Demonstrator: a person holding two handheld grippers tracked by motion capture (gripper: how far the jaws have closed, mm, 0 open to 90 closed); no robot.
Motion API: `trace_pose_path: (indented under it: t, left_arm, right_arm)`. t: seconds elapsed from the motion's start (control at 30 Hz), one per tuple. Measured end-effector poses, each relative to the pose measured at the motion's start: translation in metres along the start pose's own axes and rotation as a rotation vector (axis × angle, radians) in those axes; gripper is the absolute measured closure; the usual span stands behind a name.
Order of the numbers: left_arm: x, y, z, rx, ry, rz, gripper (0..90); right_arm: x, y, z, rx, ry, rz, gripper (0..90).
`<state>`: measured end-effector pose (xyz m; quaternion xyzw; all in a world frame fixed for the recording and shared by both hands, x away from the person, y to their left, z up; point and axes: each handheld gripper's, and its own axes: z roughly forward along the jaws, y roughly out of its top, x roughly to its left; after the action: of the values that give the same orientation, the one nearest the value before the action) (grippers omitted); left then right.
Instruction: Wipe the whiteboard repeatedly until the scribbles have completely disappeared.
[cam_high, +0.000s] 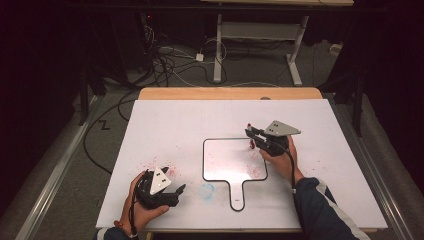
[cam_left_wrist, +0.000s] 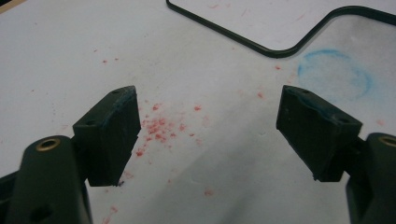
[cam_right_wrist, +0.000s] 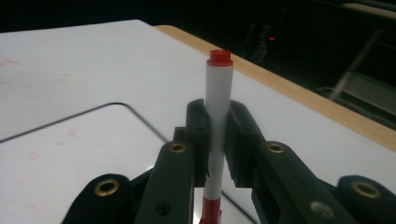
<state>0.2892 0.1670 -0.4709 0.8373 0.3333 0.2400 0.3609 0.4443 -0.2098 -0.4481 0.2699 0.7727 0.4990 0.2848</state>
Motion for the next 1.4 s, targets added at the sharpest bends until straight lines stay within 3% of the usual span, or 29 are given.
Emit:
trace_pose_path:
  t: [0.03, 0.07, 0.1, 0.23, 0.27, 0.37, 0.43, 0.47, 0.5, 0.63, 0.73, 0.8, 0.9, 0.97, 1.03, 1.13, 1.23, 1.27, 1.33, 1.4]
  left_arm:
    - [0.0, 0.0, 0.0, 0.0, -0.001, 0.002, 20.7]
    - [0.0, 0.0, 0.0, 0.0, -0.003, 0.001, 20.7]
    - [0.0, 0.0, 0.0, 0.001, -0.003, 0.003, 20.7]
    - [0.0, 0.0, 0.002, 0.005, -0.01, 0.001, 20.7]
    - [0.0, 0.0, 0.002, 0.006, -0.013, 0.0, 20.7]
    - [-0.001, 0.001, 0.001, 0.002, -0.015, 0.003, 20.7]
    - [-0.001, 0.001, 0.001, 0.002, -0.016, 0.003, 20.7]
    - [-0.001, 0.001, 0.002, 0.002, -0.016, 0.005, 20.7]
    - [-0.001, 0.0, 0.002, 0.003, -0.016, 0.005, 20.7]
    - [-0.001, 0.001, 0.002, 0.001, -0.021, 0.003, 20.7]
    - [-0.002, 0.001, 0.002, 0.0, -0.023, 0.008, 20.7]
    - [-0.002, 0.002, 0.003, 0.0, -0.027, 0.009, 20.7]
    - [-0.002, 0.001, 0.003, 0.001, -0.028, 0.008, 20.7]
    - [-0.002, 0.001, 0.004, 0.005, -0.03, 0.009, 20.7]
    - [-0.002, 0.001, 0.004, 0.004, -0.033, 0.01, 20.7]
    - [-0.002, 0.001, 0.004, 0.006, -0.034, 0.01, 20.7]
    - [-0.002, 0.001, 0.004, 0.007, -0.038, 0.013, 20.7]
    - [-0.003, 0.002, 0.003, 0.005, -0.037, 0.015, 20.7]
    - [-0.003, 0.002, 0.003, -0.001, -0.042, 0.017, 20.7]
    - [-0.003, 0.002, 0.002, 0.0, -0.04, 0.018, 20.7]
  right_arm:
    - [0.0, 0.0, 0.0, 0.0, 0.0, 0.0, 81.8]
    - [-0.008, -0.003, -0.002, -0.002, -0.038, 0.024, 81.8]
    - [-0.008, -0.003, -0.003, -0.005, -0.032, 0.039, 81.8]
    - [0.006, -0.001, -0.003, -0.014, 0.071, 0.023, 81.8]
    - [0.008, 0.0, -0.003, -0.01, 0.073, 0.005, 81.8]
    - [0.002, -0.001, -0.002, 0.009, -0.014, -0.038, 81.8]
    - [-0.002, -0.002, -0.003, 0.01, -0.04, -0.027, 81.8]
    - [-0.004, -0.002, -0.005, 0.01, -0.04, 0.002, 81.8]
    - [-0.002, -0.002, -0.006, 0.011, -0.028, 0.002, 81.8]
    - [0.013, 0.0, -0.005, -0.015, 0.107, 0.052, 81.7]
    - [0.02, 0.002, -0.004, -0.015, 0.128, 0.024, 81.8]
    - [0.015, 0.001, -0.002, -0.016, 0.093, 0.018, 81.8]
    - [0.002, -0.002, -0.002, -0.01, -0.005, 0.021, 81.8]
    - [-0.002, -0.002, -0.002, -0.007, -0.02, 0.027, 81.8]
    - [0.002, -0.002, -0.003, -0.01, 0.007, 0.041, 81.7]
    - [0.014, 0.0, -0.003, -0.018, 0.094, 0.056, 81.7]
    - [0.022, 0.001, -0.006, -0.02, 0.134, 0.019, 81.7]
    - [0.022, 0.001, -0.006, -0.02, 0.134, 0.019, 81.7]
    - [0.013, -0.002, -0.009, -0.011, 0.073, 0.008, 81.8]
    - [0.001, -0.006, -0.012, -0.012, 0.021, 0.038, 81.8]
